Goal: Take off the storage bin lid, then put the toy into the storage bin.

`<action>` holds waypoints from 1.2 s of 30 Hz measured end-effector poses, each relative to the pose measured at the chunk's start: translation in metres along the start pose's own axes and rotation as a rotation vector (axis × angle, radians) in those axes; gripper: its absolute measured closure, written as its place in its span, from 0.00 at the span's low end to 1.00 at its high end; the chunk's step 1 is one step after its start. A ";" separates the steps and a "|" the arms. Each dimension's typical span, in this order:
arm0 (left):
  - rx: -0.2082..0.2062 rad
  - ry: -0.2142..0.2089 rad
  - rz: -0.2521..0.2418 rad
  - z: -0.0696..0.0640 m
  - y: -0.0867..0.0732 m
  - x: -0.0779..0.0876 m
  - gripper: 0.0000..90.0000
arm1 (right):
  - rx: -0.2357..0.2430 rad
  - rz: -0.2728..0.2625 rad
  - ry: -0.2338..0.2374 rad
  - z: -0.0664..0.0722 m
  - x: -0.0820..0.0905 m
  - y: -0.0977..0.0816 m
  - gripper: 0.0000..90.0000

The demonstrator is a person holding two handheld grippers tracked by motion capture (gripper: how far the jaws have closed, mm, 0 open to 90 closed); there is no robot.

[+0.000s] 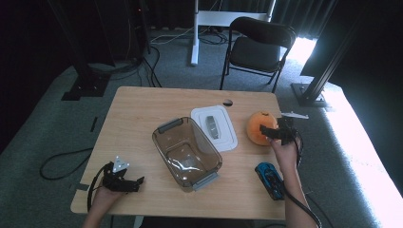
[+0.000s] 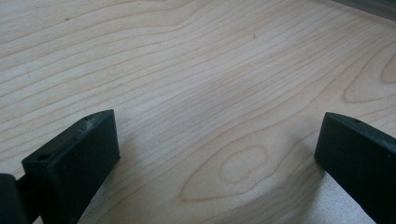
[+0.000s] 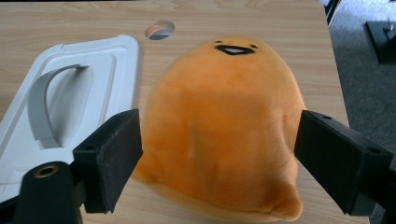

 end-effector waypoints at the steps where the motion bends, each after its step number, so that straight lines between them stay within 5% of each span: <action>1: 0.000 0.000 0.000 0.000 0.000 0.000 0.00 | -0.005 0.003 -0.007 -0.003 -0.002 0.000 0.16; 14: 0.000 0.000 0.000 0.000 0.000 0.000 0.00 | -0.072 0.063 -0.012 -0.016 -0.032 -0.012 0.15; 24: 0.001 0.001 0.000 0.000 0.000 0.000 0.00 | 0.023 0.081 -0.022 -0.011 -0.038 -0.017 0.16; 32: 0.002 0.001 0.000 0.000 0.000 0.000 0.00 | 0.002 0.115 -0.034 -0.011 -0.037 -0.017 0.18; 36: 0.002 0.002 0.000 0.000 0.000 0.000 0.00 | -0.001 0.124 -0.049 -0.009 -0.035 -0.016 0.30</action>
Point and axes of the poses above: each handheld gripper's, and its own axes: x roughly backward along the jaws, y roughly out of its top, z roughly to its left, the point moved 6 cm from there along -x, roughly forward along the jaws, and after that the axes turned 8 degrees about y, right-handed, at the moved point
